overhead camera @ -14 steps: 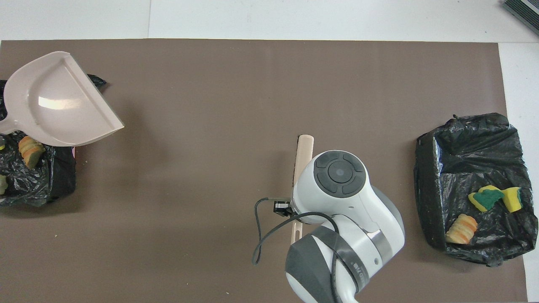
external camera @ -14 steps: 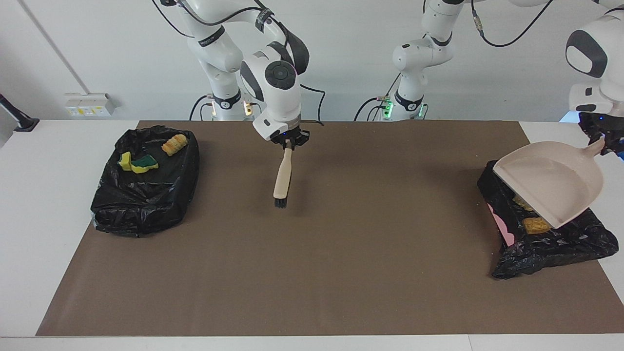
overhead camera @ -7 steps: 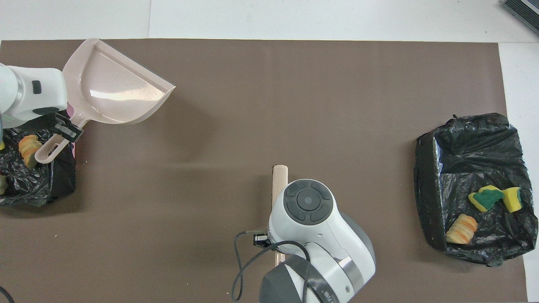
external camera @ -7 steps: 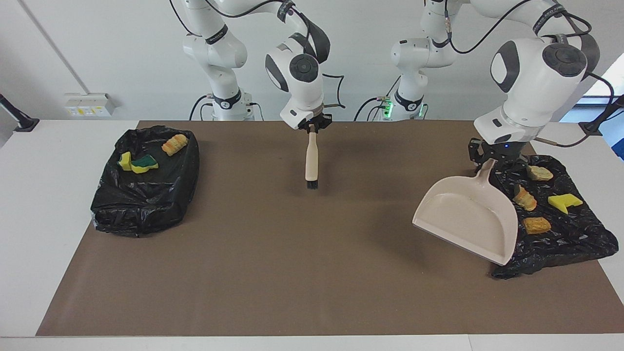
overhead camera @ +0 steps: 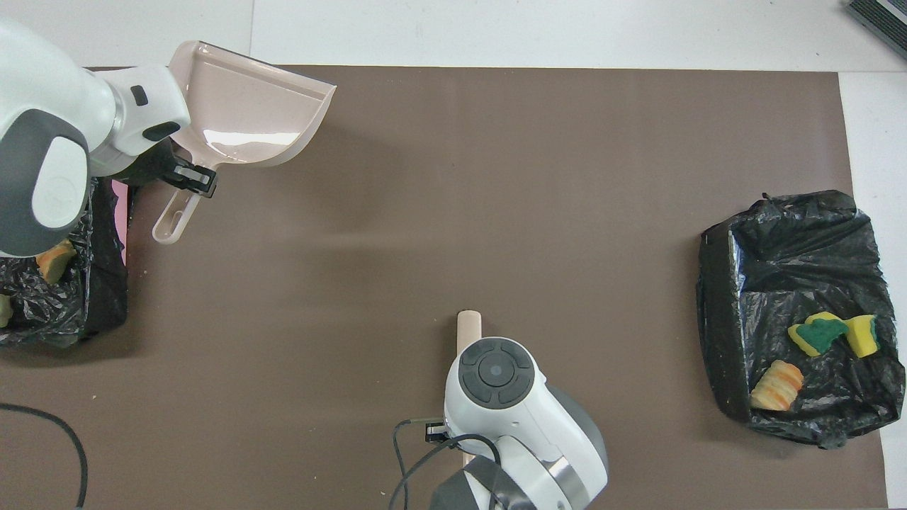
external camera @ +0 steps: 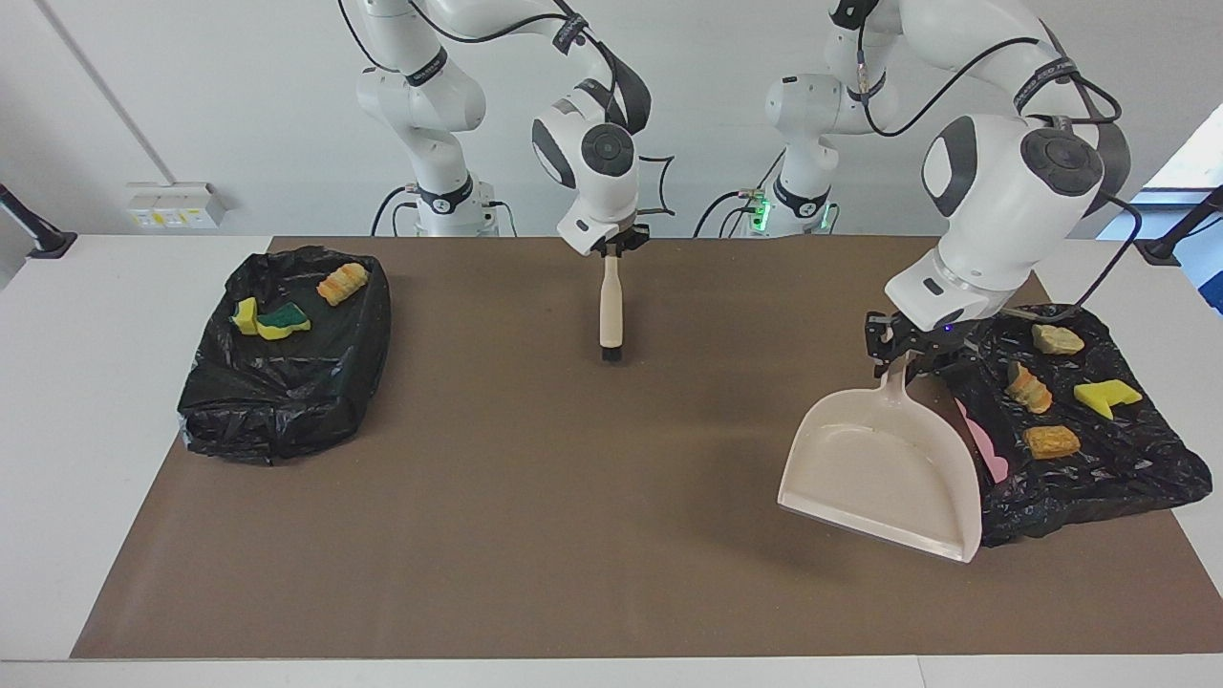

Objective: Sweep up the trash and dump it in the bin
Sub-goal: 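Bring the empty dustpan back with the left gripper to the table center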

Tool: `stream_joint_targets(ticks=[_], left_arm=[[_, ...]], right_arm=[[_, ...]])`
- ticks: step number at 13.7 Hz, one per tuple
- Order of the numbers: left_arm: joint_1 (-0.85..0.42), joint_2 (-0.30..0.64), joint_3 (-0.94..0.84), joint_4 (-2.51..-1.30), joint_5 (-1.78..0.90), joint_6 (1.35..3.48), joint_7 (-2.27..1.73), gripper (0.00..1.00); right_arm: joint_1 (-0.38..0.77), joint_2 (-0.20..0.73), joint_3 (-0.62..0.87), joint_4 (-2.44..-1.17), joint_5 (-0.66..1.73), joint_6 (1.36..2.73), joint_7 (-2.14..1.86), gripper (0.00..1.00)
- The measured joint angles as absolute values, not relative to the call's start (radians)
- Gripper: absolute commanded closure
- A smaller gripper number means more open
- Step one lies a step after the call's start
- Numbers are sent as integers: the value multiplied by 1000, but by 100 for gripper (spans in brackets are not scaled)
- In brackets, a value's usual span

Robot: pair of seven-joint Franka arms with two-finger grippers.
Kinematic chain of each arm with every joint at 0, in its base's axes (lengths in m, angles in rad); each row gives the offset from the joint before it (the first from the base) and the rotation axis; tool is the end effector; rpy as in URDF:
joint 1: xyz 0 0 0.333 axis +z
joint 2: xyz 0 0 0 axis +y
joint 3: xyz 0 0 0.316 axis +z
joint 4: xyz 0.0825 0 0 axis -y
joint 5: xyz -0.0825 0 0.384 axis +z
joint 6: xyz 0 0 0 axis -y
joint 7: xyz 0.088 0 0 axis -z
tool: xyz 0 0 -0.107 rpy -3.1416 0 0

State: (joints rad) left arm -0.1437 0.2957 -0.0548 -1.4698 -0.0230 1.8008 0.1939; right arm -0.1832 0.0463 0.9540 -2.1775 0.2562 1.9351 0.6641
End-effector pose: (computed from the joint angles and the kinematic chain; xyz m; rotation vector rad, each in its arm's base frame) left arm 0.6430 -0.1268 0.5144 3.0453 -0.5934 0.0553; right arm 0.3525 0.3647 0.3617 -3.0658 0.0202 0.5839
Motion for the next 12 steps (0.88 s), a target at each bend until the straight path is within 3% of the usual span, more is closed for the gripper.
stream_joint_targets(ticks=[5, 11, 12], left_arm=[[-271, 466, -72, -1313, -24, 1875, -10, 100], [-355, 551, -99, -1265, -10, 1980, -215, 100], [-367, 562, -104, -1263, -8, 1995, -236, 100]], right_arm=[[-138, 33, 933, -2221, 284, 1991, 664, 100], [-138, 33, 931, -2245, 287, 2005, 664, 100], [-138, 33, 931, -2253, 287, 2011, 664, 90]])
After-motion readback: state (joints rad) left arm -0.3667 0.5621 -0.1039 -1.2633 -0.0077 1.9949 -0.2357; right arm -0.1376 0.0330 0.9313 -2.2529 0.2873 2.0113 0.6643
